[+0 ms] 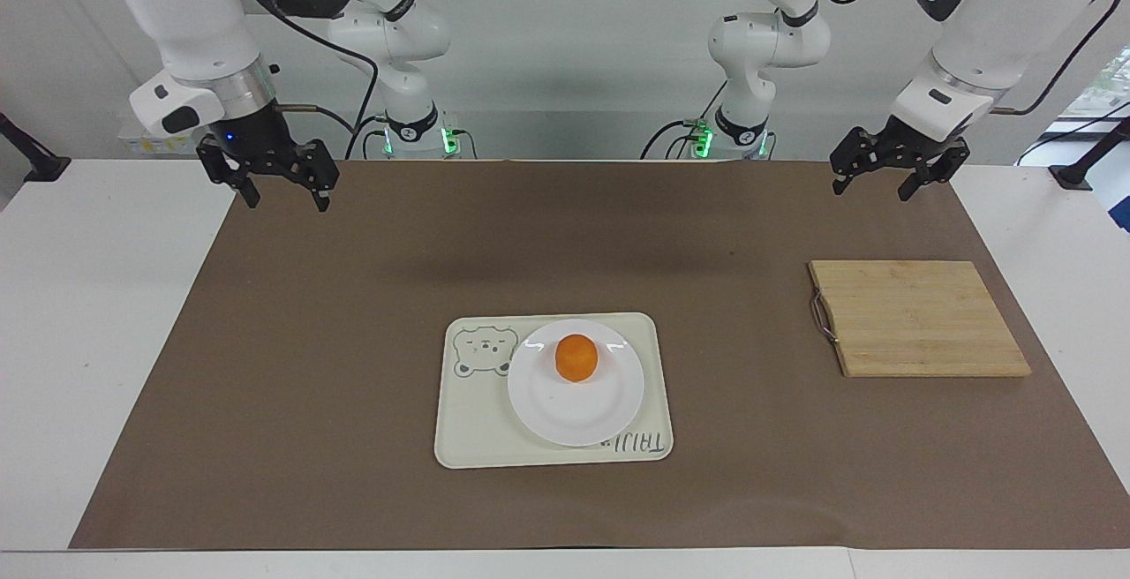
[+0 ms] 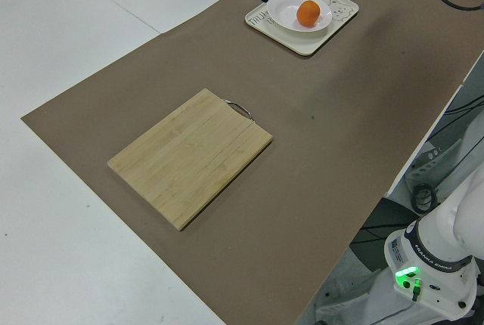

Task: Place orange and plate with both arms

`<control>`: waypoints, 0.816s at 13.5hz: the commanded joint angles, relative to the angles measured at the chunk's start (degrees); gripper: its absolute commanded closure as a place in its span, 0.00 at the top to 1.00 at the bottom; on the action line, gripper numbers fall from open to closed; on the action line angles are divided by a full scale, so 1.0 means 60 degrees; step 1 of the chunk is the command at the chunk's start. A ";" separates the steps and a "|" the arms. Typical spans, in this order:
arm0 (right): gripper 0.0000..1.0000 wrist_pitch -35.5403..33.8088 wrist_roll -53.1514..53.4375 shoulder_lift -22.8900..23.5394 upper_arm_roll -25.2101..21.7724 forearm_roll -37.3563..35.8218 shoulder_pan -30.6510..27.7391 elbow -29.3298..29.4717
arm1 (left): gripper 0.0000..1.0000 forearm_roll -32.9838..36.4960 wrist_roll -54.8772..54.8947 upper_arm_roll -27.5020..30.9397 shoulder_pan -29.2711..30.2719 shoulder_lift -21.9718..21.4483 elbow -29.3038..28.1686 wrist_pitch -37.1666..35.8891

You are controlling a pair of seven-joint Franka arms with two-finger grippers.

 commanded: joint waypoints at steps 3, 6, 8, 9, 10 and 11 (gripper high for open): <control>1.00 -0.0133 0.0150 -0.0546 0.0054 -0.0033 -0.0013 -0.0157 | 1.00 0.0188 0.0005 -0.0009 0.0029 0.0120 0.0267 -0.0213; 1.00 -0.0074 0.0135 -0.0546 0.0054 -0.0048 -0.0013 -0.0157 | 1.00 0.0188 0.0005 -0.0009 0.0029 0.0120 0.0267 -0.0213; 1.00 -0.0074 0.0121 -0.0546 0.0054 -0.0033 -0.0042 -0.0157 | 1.00 0.0188 0.0005 -0.0009 0.0029 0.0106 0.0267 -0.0228; 1.00 -0.0059 0.0121 -0.0546 0.0054 -0.0033 -0.0043 -0.0157 | 1.00 0.0188 -0.0010 -0.0009 0.0029 0.0106 0.0267 -0.0213; 1.00 -0.0059 0.0121 -0.0546 0.0054 -0.0033 -0.0043 -0.0157 | 1.00 0.0188 -0.0010 -0.0009 0.0029 0.0120 0.0267 -0.0213; 1.00 -0.0088 0.0005 -0.0546 0.0054 -0.0019 -0.0043 -0.0157 | 1.00 0.0188 -0.0010 -0.0009 0.0029 0.0120 0.0267 -0.0228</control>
